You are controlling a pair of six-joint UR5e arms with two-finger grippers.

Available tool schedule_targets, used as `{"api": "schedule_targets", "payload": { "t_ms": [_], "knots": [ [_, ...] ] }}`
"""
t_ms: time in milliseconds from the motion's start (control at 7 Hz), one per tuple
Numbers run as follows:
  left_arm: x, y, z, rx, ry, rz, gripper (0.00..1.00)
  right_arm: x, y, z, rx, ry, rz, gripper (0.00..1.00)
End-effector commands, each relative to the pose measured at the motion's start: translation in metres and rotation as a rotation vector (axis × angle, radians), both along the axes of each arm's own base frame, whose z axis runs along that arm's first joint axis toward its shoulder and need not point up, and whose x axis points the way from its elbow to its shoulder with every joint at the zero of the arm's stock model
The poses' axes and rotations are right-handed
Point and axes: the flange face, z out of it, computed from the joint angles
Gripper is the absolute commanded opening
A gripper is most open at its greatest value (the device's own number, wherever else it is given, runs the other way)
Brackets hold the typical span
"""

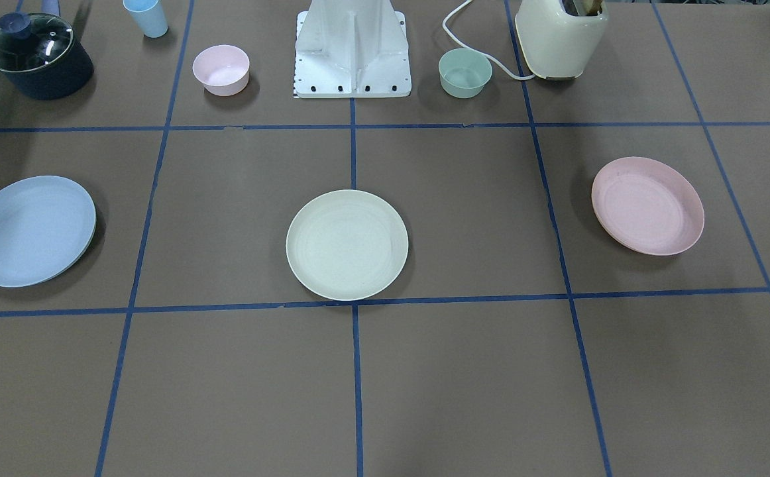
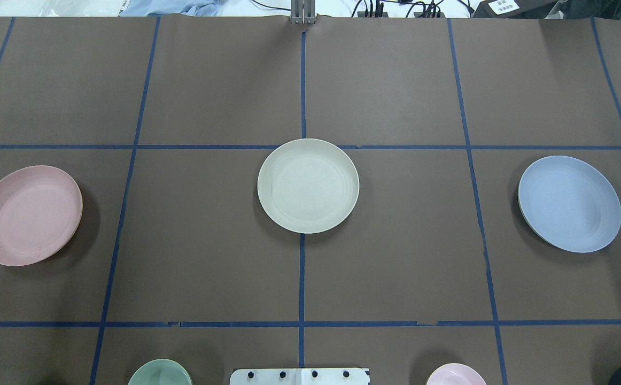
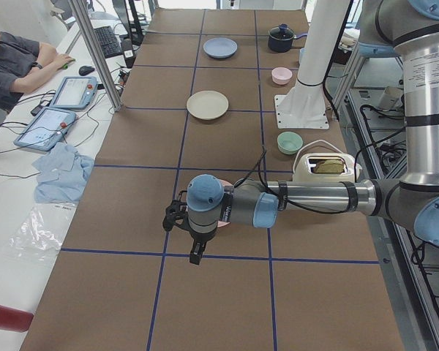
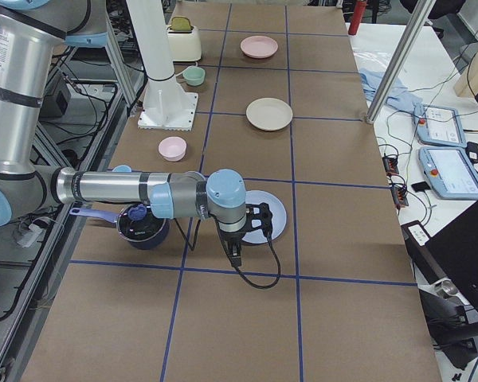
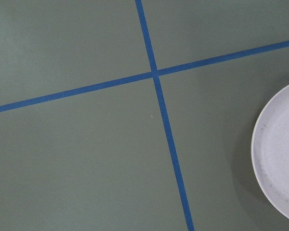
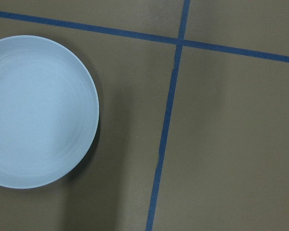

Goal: Stack three plates with pink and blue

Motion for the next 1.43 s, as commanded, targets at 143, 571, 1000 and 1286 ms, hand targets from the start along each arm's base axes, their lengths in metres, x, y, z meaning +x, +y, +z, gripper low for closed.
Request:
{"api": "schedule_targets", "payload": {
  "t_ms": [143, 571, 1000, 1286],
  "knots": [
    [0.000, -0.004, -0.011, 0.073, -0.001, 0.000, 1.00, 0.000, -0.001, -0.007, 0.016, -0.005, -0.003, 1.00],
    [-0.005, -0.011, -0.023, 0.248, -0.064, -0.017, 1.00, -0.002, -0.026, -0.041, 0.095, -0.014, 0.002, 1.00],
    [-0.012, -0.030, -0.045, 0.568, -0.150, -0.088, 1.00, -0.002, -0.056, -0.075, 0.171, -0.016, 0.007, 1.00],
    [-0.009, -0.080, -0.087, 0.546, -0.041, -0.251, 1.00, -0.002, -0.067, -0.084, 0.194, -0.015, 0.007, 1.00]
  ]
}}
